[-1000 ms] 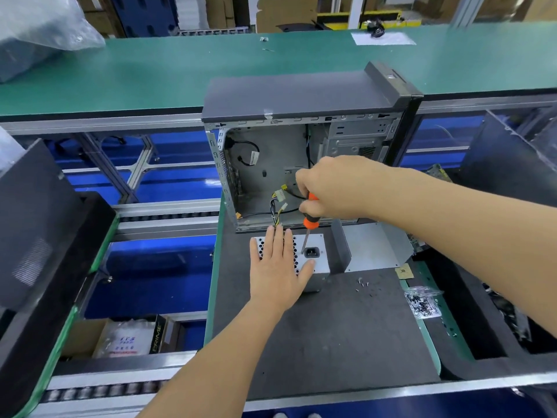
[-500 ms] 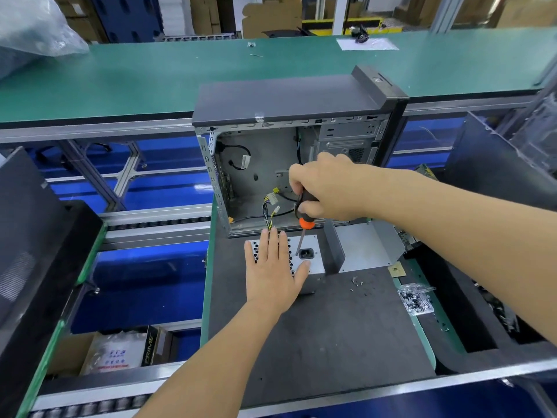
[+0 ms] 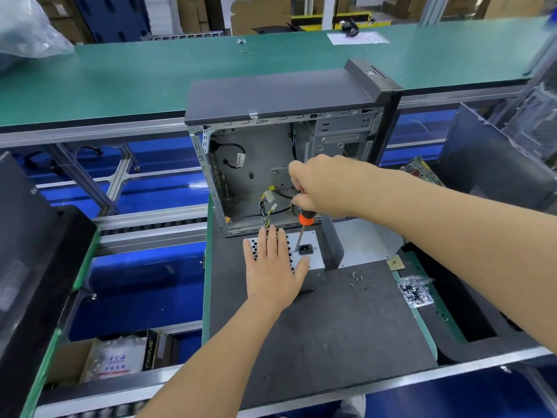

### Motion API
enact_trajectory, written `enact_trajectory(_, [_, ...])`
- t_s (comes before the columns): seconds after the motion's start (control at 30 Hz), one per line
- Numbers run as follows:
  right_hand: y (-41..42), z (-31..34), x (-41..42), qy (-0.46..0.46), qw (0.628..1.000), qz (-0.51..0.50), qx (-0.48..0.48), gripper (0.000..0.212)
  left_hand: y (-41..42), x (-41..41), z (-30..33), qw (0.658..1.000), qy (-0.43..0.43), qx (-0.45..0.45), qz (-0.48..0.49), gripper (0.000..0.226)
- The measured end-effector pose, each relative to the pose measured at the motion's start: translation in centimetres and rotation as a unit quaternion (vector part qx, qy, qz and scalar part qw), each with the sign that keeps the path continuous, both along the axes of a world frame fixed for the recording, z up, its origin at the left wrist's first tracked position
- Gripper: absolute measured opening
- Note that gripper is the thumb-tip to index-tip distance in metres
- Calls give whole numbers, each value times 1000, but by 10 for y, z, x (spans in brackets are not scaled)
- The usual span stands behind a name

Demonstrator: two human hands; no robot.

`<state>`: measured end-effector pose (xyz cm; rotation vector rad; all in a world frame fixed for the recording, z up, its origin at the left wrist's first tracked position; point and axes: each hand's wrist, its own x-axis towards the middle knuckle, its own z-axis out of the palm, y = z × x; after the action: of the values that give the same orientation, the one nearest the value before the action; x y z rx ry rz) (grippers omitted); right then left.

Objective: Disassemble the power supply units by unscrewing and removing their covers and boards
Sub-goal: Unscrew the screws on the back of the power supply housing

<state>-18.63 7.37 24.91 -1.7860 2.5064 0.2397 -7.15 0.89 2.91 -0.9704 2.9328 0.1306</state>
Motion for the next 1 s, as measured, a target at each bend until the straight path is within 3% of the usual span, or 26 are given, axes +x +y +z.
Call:
enact_trajectory(0.07, [2,-1,-4,-56,998,22,-11,20,-1,4,2,999,36,15,-5,85])
enact_trajectory(0.13, [6,0,-7,-100,994,39,-21,22,-6,7,7,988,135,73,19,85])
enact_trajectory(0.2, [9,2,-10,-134,990,38,-17,26,-20,8,14,951,244,157,105,84])
enact_trajectory(0.27, [12,3,-12,-142,990,22,3,28,-39,6,19,891,291,271,219,88])
enact_trajectory(0.37, [14,2,-16,-77,996,-30,19,39,-60,6,18,787,289,449,308,98])
enact_trajectory(0.43, [15,-2,-19,-39,998,-49,-1,39,-65,7,13,778,266,478,308,96])
enact_trajectory(0.5, [16,-6,-24,-31,999,-7,-34,28,-69,6,8,776,274,479,307,85])
enact_trajectory(0.6, [18,-4,-31,-173,982,18,-76,22,-71,6,7,744,287,520,306,65])
enact_trajectory(0.67, [19,-2,-32,-238,969,9,-71,28,-68,4,10,757,282,511,294,60])
enact_trajectory(0.73, [19,-3,-30,-219,974,-12,-53,36,-63,2,13,796,294,452,275,58])
enact_trajectory(0.83, [17,1,-24,10,999,-32,-23,59,-52,2,19,874,355,291,159,42])
enact_trajectory(0.9, [15,2,-22,80,996,8,-29,53,-46,2,22,904,364,220,42,28])
enact_trajectory(1.0, [16,3,-22,-88,995,32,-23,20,-39,1,20,927,315,187,-72,29])
